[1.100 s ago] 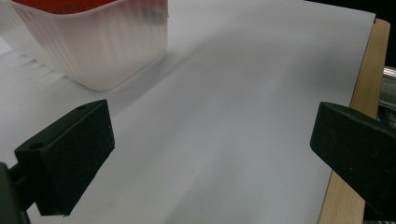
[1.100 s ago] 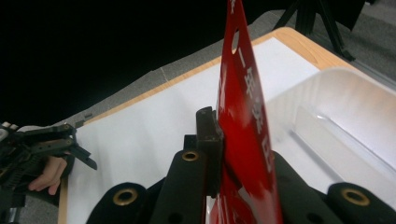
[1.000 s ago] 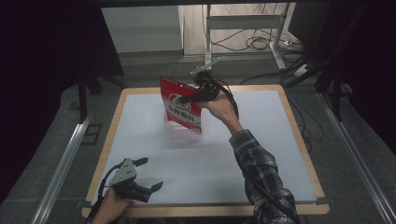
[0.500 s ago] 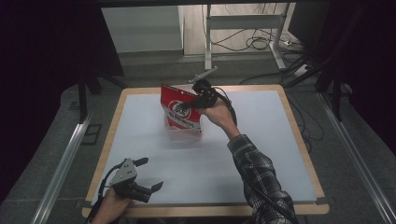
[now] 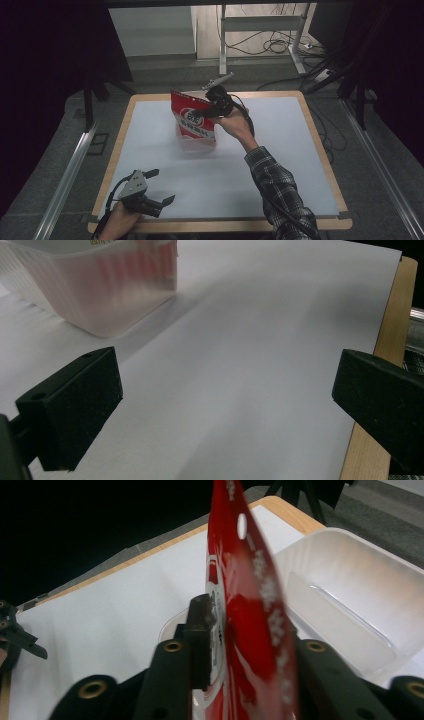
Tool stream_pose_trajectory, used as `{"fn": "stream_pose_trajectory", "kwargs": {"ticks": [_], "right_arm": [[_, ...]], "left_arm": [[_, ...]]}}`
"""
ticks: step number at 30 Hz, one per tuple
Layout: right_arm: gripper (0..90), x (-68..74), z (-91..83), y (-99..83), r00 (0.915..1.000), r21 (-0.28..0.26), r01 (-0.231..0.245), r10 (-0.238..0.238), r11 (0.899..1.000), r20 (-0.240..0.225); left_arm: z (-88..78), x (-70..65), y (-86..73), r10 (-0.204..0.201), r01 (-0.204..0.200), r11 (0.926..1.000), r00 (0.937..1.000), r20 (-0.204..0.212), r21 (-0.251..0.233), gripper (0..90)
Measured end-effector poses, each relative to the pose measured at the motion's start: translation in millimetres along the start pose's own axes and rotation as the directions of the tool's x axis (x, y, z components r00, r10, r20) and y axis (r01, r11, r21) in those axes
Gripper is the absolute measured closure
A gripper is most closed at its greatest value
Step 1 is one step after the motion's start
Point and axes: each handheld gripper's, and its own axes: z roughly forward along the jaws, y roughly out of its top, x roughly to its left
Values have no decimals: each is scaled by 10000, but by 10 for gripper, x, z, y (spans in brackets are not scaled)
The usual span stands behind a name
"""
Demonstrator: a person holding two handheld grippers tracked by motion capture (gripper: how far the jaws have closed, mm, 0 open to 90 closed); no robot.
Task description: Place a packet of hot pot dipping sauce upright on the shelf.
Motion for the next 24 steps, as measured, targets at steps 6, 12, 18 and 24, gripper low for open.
{"fn": "stream_pose_trajectory", "kwargs": {"ticks": [6, 12, 18, 24], "right_arm": [[544, 37, -35, -2, 9996, -97, 83, -81, 9999, 254], [431, 65, -53, 0, 9989, -132, 152, -146, 9998, 446], [325, 91, -86, -25, 9980, -103, 313, -307, 9995, 555], [257, 103, -117, -62, 9968, -91, 424, -417, 9991, 682]], "left_arm": [[5, -1, -1, -39, 39, 10000, 10000, 11, -7, 0], [7, 3, -2, -68, 68, 10000, 10000, 12, -7, 0], [10, 2, -2, -87, 87, 10000, 10000, -13, 13, 0], [12, 6, -3, -61, 61, 10000, 10000, -9, 50, 0]]}}
